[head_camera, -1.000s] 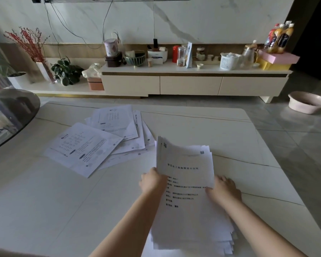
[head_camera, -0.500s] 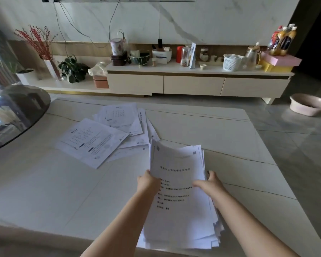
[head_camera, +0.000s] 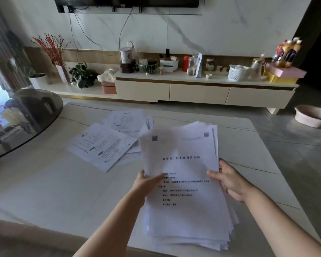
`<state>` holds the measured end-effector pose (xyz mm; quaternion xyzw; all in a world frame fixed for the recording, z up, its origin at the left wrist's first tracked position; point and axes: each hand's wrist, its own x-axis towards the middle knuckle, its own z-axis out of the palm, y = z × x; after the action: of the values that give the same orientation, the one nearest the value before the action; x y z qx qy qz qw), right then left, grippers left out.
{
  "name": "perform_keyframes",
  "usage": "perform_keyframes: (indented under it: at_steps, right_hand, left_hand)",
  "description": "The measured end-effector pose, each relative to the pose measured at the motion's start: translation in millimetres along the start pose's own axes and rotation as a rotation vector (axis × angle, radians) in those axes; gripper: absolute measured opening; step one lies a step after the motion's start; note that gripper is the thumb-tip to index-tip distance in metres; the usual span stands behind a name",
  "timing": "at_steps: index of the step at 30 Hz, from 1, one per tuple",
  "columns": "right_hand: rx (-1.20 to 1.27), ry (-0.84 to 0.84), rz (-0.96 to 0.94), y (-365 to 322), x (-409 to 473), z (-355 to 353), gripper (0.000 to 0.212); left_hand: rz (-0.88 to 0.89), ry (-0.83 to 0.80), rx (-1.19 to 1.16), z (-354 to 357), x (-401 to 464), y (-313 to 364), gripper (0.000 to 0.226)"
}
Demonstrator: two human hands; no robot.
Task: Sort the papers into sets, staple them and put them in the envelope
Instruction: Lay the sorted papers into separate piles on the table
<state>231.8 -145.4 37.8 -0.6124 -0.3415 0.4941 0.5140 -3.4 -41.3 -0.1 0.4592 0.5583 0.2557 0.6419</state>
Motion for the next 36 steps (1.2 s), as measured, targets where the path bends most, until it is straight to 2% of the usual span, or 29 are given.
perform_keyframes:
  at_steps: [3,8,14,17,20,27,28,30,33,36]
  right_hand:
    - [0.027,-0.002,-0.070,-24,-23,-8,0.034]
    - [-0.049,0.144,-0.242,-62,-59,-14,0.034]
    - [-0.081,0.236,-0.267,-61,-87,-16,0.034]
    - [-0.081,0.274,-0.242,-54,-86,-20,0.039]
    - [-0.028,0.320,-0.232,-52,-75,-15,0.047]
    - [-0.120,0.349,-0.345,-64,-60,26,0.023]
    - [-0.129,0.368,-0.373,-67,-63,23,0.027]
    - [-0.173,0.409,-0.435,-71,-68,14,0.048]
    - [-0.323,0.525,-0.579,-80,-72,7,0.076]
    - [-0.462,0.577,-0.754,-92,-75,2,0.078]
  left_hand:
    - [0.092,-0.127,-0.170,3,-25,30,0.066]
    - [0.263,-0.048,-0.230,27,-71,70,0.027]
    - [0.424,-0.058,-0.198,42,-101,65,0.038]
    - [0.453,-0.065,-0.170,45,-102,66,0.036]
    - [0.450,-0.104,-0.159,45,-96,73,0.043]
    - [0.445,-0.036,-0.148,56,-86,91,0.027]
    - [0.445,-0.031,-0.173,52,-87,91,0.027]
    - [0.460,-0.028,-0.227,46,-93,93,0.028]
    - [0.515,0.036,-0.249,50,-104,104,0.042]
    - [0.494,0.150,-0.268,63,-109,120,0.051]
